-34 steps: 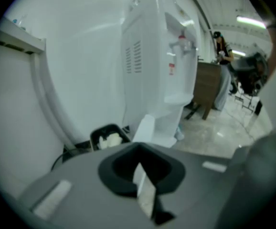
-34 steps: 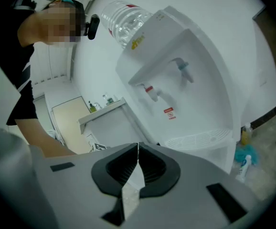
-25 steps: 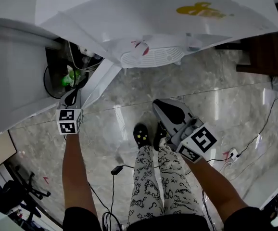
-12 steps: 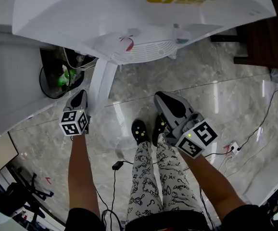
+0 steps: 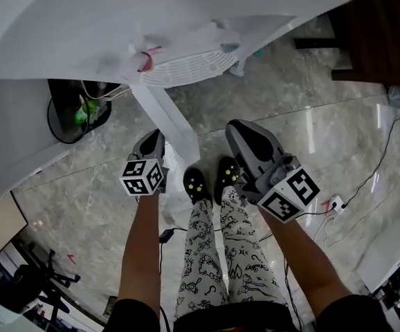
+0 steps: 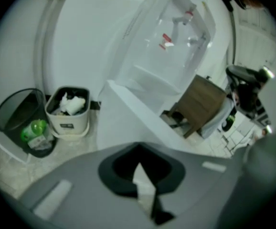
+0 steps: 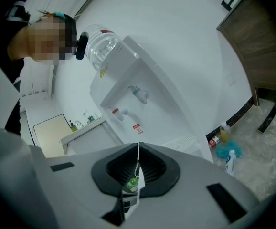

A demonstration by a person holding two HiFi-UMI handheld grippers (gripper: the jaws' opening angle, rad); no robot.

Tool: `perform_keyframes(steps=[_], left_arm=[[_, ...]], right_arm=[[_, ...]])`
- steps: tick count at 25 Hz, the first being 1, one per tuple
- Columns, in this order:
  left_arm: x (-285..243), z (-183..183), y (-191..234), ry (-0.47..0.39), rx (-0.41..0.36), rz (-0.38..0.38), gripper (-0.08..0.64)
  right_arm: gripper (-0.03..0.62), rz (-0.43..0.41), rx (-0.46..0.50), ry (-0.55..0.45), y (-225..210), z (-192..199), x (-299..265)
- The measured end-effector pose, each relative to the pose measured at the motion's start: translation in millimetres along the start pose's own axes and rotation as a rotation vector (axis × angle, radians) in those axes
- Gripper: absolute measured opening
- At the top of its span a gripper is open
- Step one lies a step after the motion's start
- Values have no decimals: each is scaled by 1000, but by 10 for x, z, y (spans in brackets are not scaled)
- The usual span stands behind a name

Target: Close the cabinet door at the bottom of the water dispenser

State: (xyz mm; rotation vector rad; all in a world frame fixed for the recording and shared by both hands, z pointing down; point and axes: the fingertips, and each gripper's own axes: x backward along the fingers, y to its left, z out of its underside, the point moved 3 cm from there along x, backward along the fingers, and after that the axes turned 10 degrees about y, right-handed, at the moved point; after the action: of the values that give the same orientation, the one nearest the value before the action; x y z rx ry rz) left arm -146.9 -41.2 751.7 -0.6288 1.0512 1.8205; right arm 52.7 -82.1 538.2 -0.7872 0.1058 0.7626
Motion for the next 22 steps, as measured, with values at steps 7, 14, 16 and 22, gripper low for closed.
perform_keyframes(steps=[7, 14, 16, 22], left_arm=[[-460, -415, -458, 20, -103, 67, -2], [-727, -907, -733, 10, -257, 70, -2], [-763, -975, -681, -2, -252, 61, -2], [-864, -1105, -503, -37, -173, 9, -2]], right_arm=[[17, 4, -1, -40, -88, -144, 117], [17, 45, -16, -101, -265, -377, 300], [17, 57, -25, -108, -284, -384, 306], [17, 85, -52, -115, -374, -331, 401]])
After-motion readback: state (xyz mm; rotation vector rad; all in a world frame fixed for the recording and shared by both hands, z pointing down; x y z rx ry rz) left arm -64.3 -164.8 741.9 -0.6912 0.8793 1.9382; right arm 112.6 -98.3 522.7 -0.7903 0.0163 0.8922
